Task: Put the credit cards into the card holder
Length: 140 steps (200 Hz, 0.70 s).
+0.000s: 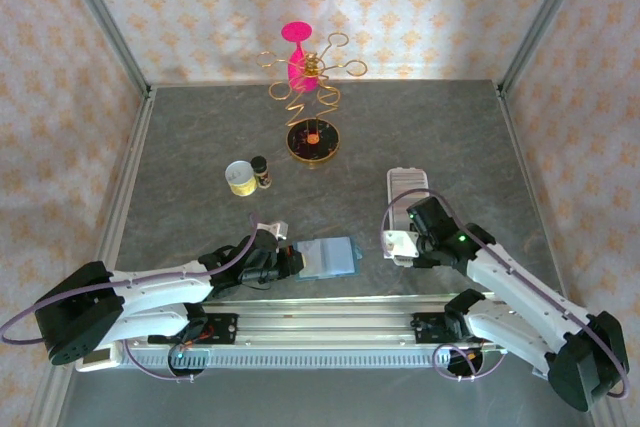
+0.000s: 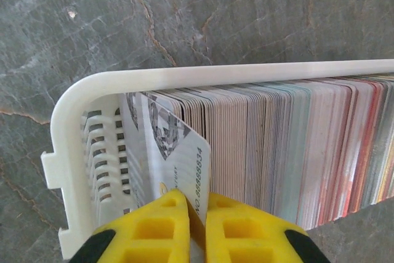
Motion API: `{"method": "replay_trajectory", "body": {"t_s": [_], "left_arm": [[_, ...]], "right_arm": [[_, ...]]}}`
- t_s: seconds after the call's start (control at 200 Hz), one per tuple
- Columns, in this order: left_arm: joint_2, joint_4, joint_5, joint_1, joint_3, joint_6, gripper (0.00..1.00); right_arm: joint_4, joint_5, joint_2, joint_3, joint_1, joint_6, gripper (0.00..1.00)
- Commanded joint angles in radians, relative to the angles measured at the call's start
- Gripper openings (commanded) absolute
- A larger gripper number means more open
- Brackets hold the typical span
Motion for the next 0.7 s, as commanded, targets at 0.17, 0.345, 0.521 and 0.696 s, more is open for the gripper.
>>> {"method": "replay_trajectory", "body": {"t_s": [0.17,0.345,0.521,0.696], "left_arm": [[-0.023,-0.009,-0.019,-0.009,0.001,-0.001,0.01],[-0.089,-0.146,-0.085,-0.009,0.038,0.032,0.09],[-0.142,-0.241,-0.138,-0.009,0.063,0.049,0.27],[-0.151,-0.276,-0.169,-0.01,0.082,0.04,0.38]], "right_arm": [[-0.038,0.009,-0.043,0.067,-0.004,0.032,0.0],[-0.145,-0.056,-0.07,0.132,-0.004,0.084,0.0],[-0.238,-0.185,-0.116,0.201,-0.003,0.162,0.0],[-0.054,-0.346,-0.167,0.292,-0.001,0.474,0.0]]}}
